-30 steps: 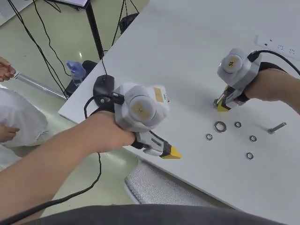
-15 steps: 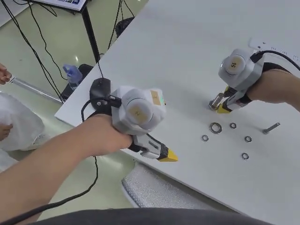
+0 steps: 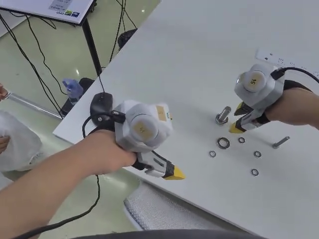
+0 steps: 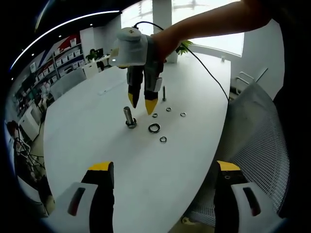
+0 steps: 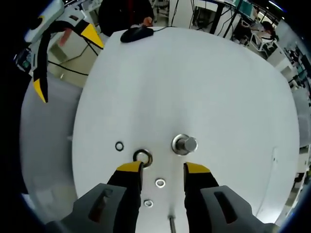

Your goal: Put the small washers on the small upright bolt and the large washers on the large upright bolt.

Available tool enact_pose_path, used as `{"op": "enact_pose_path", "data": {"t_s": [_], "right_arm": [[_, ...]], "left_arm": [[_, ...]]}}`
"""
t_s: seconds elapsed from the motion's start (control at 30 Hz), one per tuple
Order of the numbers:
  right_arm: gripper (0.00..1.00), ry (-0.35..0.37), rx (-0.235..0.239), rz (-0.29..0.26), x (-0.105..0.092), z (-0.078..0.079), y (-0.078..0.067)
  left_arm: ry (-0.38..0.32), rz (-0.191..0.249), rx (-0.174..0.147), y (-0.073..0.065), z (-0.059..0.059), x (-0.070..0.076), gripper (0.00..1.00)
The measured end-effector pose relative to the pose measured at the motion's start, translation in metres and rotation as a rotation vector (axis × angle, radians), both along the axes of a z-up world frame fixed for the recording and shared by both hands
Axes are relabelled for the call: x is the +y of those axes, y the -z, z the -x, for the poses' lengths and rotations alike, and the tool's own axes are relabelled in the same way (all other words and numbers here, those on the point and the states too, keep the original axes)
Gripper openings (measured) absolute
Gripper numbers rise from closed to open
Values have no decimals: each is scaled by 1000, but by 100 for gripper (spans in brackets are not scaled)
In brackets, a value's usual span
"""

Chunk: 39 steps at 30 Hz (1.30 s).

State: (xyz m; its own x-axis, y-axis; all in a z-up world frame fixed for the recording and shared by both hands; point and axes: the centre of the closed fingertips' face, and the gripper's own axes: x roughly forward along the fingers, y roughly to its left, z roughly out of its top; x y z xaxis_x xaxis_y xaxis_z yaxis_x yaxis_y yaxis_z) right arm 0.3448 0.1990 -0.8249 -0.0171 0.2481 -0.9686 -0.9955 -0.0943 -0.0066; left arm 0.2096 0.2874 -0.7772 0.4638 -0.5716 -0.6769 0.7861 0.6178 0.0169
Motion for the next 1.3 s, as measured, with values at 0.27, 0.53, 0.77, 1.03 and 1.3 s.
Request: {"op": "enact_pose_path", "data": {"t_s": [0.27,0.53,0.77,1.03,1.3], "right_arm": [[34,-24,29,-13,-6,17,9],[35,-38,43,-33,-1,32,16],[35,-56,30,-19,-1,35,24],[35,-44,33,3,-3,32,43],[34,-37,34,10,-2,35,49]], "left_arm": [[-6,-1,-9,-4,0,4,85],[-5,22,-6,-6,3,1,88],[-2,24,10,-4,8,-2,92],[-26,49,4,-6,6,-3,99],[-21,41,25,-2,10,-2,99]]}}
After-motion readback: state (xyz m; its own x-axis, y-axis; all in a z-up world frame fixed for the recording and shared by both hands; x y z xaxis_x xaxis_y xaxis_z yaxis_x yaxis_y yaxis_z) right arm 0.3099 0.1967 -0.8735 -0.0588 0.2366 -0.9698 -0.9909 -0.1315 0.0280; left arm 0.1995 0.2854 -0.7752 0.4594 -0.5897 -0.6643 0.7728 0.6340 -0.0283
